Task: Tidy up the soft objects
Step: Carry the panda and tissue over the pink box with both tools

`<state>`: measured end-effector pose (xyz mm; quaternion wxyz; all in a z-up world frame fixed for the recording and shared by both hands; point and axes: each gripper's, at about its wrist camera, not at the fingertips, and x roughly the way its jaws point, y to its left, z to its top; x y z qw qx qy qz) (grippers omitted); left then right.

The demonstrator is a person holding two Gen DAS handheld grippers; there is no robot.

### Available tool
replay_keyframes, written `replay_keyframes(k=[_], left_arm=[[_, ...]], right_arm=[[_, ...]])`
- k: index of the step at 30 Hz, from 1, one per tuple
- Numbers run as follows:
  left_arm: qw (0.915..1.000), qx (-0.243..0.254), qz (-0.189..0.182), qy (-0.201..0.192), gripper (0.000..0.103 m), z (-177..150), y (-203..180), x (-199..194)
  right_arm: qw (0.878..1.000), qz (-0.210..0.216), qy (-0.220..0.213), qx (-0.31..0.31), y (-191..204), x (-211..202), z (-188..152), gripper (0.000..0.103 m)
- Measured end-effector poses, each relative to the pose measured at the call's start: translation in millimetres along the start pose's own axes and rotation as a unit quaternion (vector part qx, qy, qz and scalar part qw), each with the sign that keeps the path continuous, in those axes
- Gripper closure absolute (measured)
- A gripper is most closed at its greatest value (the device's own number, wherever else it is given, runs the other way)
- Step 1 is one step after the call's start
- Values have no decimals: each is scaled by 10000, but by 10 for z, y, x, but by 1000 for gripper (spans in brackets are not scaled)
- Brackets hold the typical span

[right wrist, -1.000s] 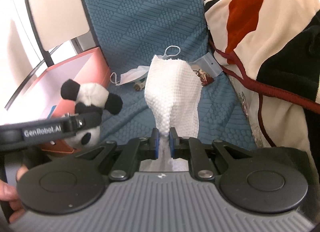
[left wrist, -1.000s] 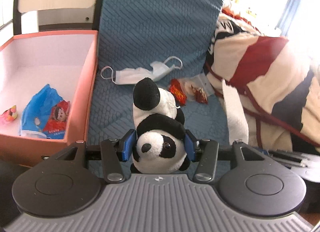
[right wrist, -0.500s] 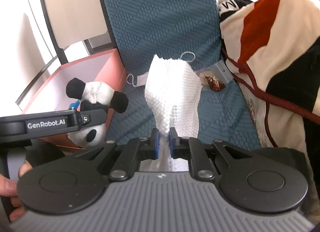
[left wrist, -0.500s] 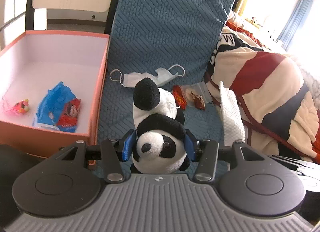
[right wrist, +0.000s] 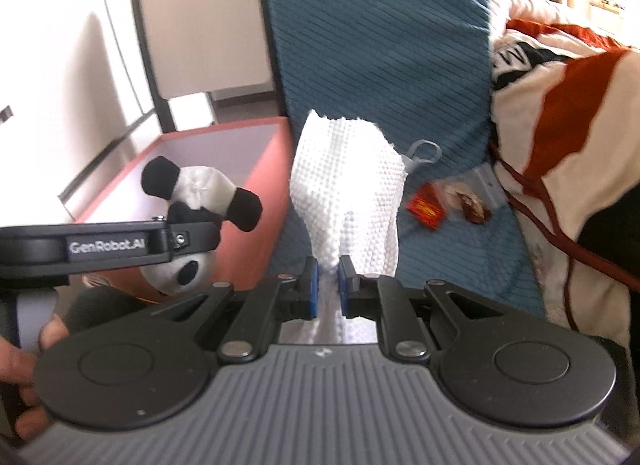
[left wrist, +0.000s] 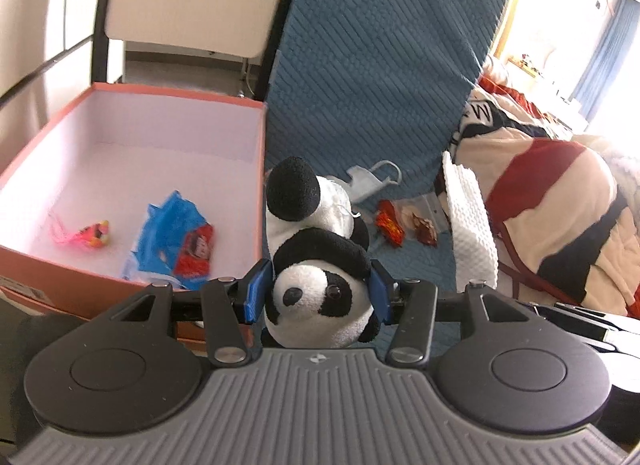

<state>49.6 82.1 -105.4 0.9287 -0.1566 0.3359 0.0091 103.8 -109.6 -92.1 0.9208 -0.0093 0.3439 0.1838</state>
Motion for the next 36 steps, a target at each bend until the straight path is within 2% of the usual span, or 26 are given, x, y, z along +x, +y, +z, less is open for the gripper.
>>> replay_keyframes(k=[2,14,20,26,36], left_arm=[[10000,-24,-17,-15,46,49,101,-54],[9979,-223,494,-360,46,204,666,-494],[9953,-454,732,-442,46,247,991,-634],[9931,-650,881,-419,46,335,1304,-567],[9925,-836,884,-142,47,509,1670,-160]], right_arm=[[9999,96,-39,-68,100,1,44,89],[9948,749,-201,-657,851,136,304,89],[9914,976,-123,-862,1097,265,348,89],[9903,1038,7,-927,1248,486,433,89],[9901,951,273,-1000,1495,996,561,89]])
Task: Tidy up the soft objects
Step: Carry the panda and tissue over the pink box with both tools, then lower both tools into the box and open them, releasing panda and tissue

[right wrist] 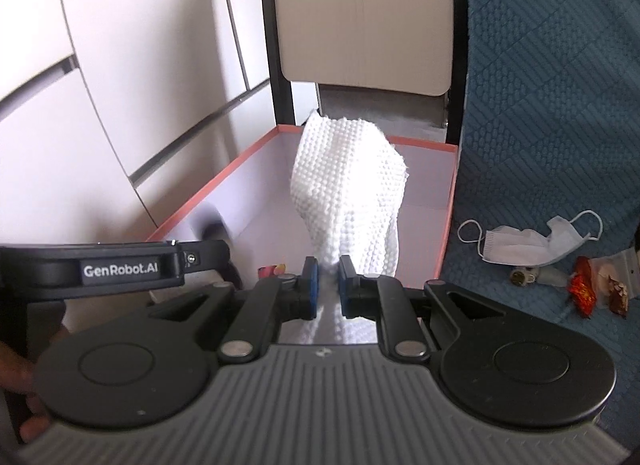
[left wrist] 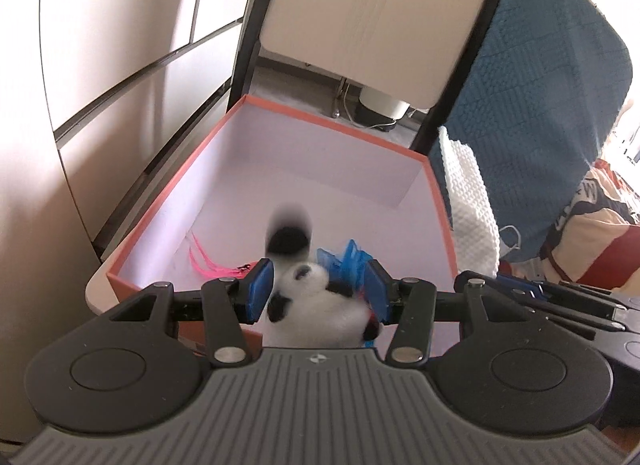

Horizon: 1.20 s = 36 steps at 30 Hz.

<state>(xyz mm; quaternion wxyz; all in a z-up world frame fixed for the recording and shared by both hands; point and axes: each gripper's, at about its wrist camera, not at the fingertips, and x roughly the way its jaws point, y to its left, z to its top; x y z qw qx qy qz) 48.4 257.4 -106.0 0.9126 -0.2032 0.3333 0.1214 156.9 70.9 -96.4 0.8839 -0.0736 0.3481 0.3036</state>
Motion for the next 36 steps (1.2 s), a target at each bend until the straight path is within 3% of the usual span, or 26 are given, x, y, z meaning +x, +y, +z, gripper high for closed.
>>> replay_keyframes(k=[5,11,16,18,20,22,36], left_arm=[[9998,115,-2,144,54,141,108,242],[9994,142,-25,328,54,240,280,486],[9992,112,-27,373,54,227,350,530],[9990,108,-22,436,53,214,369,543],[9990,118,18,440,53,195,365,525],[9990,112,52,423,53,200,369,513],[9996,279,-1,49,52,158,22,144]], right_arm=[[9998,-53,160,81,43,329,99,88],[9987,-214,416,185,17,653,101,87],[9979,-96,528,362,-14,764,70,83],[9979,-66,536,358,-17,768,76,75],[9983,-77,499,289,-6,749,82,51],[9986,-21,443,277,-14,712,84,43],[9990,-53,-123,431,-213,149,79,42]])
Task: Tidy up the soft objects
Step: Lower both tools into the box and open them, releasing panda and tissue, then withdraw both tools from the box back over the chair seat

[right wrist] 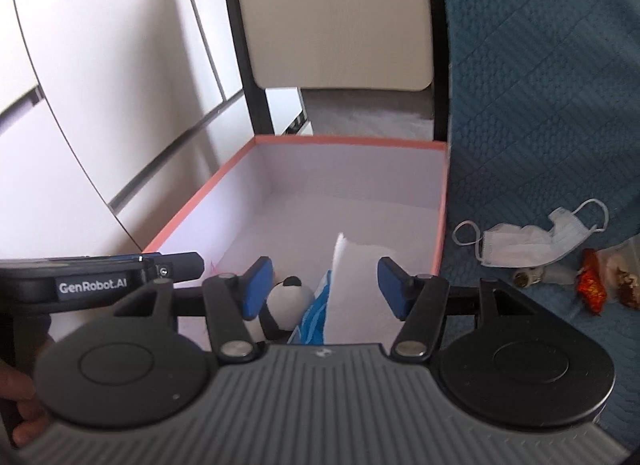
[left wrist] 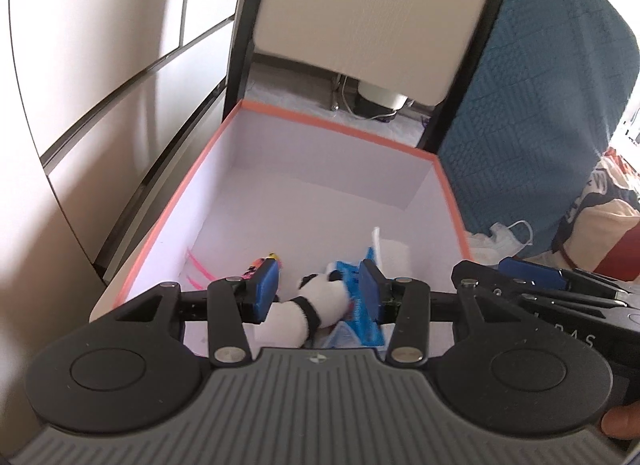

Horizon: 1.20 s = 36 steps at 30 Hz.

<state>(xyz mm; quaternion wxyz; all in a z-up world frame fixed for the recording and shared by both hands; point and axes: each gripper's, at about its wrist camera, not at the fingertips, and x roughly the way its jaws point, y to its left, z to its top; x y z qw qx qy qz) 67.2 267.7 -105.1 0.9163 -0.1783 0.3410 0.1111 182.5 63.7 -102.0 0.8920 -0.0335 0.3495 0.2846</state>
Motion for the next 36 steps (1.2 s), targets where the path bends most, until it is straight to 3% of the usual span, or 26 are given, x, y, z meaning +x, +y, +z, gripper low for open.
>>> replay_keyframes(k=[15,36], left_arm=[[9990,211,-293,-266,52,-255,-568,-325],[9956,579,-562,-475,52,-712,-1312,-449]], right_arm=[[9979,-216,-602,96,-315,-643,-137,42],[9939,-688,-730,449,-970,-1276,-680,42]])
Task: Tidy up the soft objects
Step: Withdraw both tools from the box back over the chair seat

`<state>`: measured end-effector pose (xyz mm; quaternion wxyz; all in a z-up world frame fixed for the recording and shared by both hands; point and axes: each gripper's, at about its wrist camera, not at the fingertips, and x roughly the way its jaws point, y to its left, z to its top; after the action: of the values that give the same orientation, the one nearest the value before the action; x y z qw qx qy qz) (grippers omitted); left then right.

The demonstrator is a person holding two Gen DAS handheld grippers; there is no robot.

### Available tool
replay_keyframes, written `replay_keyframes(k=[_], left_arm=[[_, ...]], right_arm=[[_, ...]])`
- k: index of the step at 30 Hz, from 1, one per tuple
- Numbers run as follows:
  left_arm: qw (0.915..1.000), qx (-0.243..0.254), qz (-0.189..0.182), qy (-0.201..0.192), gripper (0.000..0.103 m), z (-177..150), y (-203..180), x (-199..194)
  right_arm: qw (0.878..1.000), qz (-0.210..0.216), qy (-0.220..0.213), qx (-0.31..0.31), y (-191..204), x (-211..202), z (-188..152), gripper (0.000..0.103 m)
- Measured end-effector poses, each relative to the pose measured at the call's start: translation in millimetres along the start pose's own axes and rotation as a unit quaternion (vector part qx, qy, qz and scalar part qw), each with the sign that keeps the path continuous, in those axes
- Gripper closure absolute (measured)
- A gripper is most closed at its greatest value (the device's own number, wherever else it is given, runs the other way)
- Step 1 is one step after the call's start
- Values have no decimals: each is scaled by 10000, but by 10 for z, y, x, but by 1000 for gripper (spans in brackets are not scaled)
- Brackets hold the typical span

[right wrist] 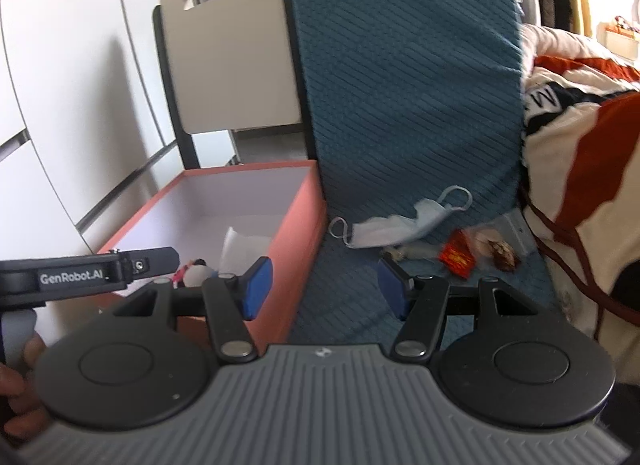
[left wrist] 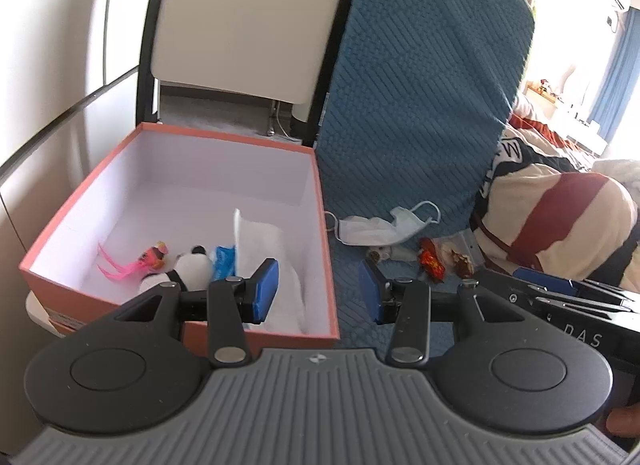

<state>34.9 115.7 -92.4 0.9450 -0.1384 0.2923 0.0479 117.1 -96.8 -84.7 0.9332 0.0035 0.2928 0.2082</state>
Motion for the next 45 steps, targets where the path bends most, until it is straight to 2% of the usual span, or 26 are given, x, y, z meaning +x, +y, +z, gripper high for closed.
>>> replay_keyframes(k=[12,29,32,34,38,45], left_arm=[[9995,99,-233,205,52,-200,-418,-58],[9975,373,-222,557,52,-588,-866,-5],[9976,332,-293,534,52,-621,-907,15],[9973,408,-273,542,44,-635,-951,62],[9966,524,-281,574,44,-642,-1013,191],[9966,490,-208,625,44,-623,-995,449]], right_arm=[[9997,-193,12,163,-351,-235,-189,42],[9978,-545,77,380,-845,-582,-523,42],[9972,-614,93,407,-914,-589,-584,42],[9968,-669,107,422,-957,-587,-626,42],[9956,-819,239,378,-1018,-500,-694,42],[9955,-790,283,443,-1082,-306,-709,42]])
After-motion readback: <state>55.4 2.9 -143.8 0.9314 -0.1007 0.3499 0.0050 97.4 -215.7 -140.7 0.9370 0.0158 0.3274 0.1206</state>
